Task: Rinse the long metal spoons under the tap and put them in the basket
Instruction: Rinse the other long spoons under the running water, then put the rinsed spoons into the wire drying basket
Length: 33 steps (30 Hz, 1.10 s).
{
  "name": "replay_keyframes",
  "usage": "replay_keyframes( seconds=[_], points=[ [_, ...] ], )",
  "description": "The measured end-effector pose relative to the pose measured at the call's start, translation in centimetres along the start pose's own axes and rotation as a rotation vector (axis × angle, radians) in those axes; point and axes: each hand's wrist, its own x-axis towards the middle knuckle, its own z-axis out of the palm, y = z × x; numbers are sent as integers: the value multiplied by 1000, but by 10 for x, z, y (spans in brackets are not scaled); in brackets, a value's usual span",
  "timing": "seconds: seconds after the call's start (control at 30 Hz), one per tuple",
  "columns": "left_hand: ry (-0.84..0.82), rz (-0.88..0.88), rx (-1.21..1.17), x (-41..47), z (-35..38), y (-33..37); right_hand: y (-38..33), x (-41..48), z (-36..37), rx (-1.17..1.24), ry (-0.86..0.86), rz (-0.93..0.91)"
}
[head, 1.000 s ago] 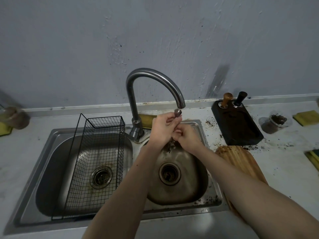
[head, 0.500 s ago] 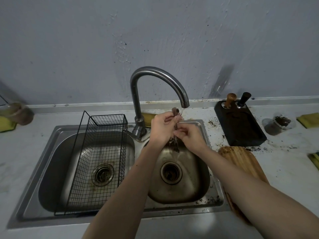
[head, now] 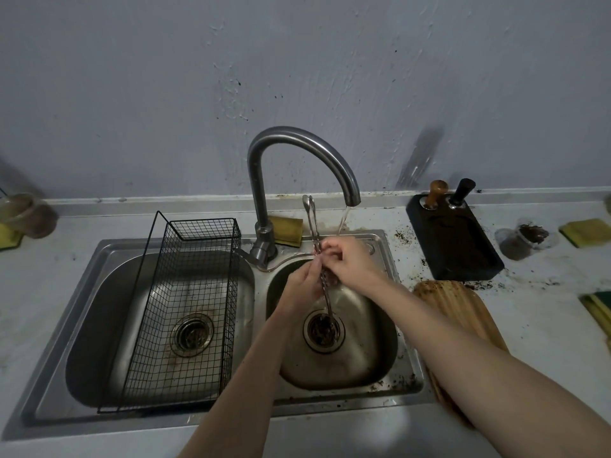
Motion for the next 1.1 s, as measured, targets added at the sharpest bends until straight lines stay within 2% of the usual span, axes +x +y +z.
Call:
replay_keyframes(
  seconds=[0.1, 0.2, 0.4, 0.5, 0.6, 0.73, 0.87, 0.97, 1.1],
  points=[
    [-7, 9, -13, -3, -7, -8, -4, 0, 5, 86, 5, 20],
    [-13, 17, -41, -6, -14, -16, -5, 2, 6, 330, 35, 64],
    [122, 132, 61, -14, -23, -12, -9, 4, 12, 624, 78, 196],
    [224, 177, 83, -22, -24, -7, -13, 3, 18, 693, 97, 233],
    [260, 215, 144, -34, -30, -1, -20, -1, 25, 749, 91, 238],
    [308, 269, 201, -59, -50, 10, -29, -5, 33, 815, 34, 247],
    [430, 288, 146, -88, -79, 14, -37, 0, 46, 873, -68, 321],
    [543, 262, 174, -106, -103, 10, -39, 6, 58, 896, -126, 415],
    [600, 191, 96, -113, -141, -1, -44, 19, 87, 943, -200, 530]
  ],
)
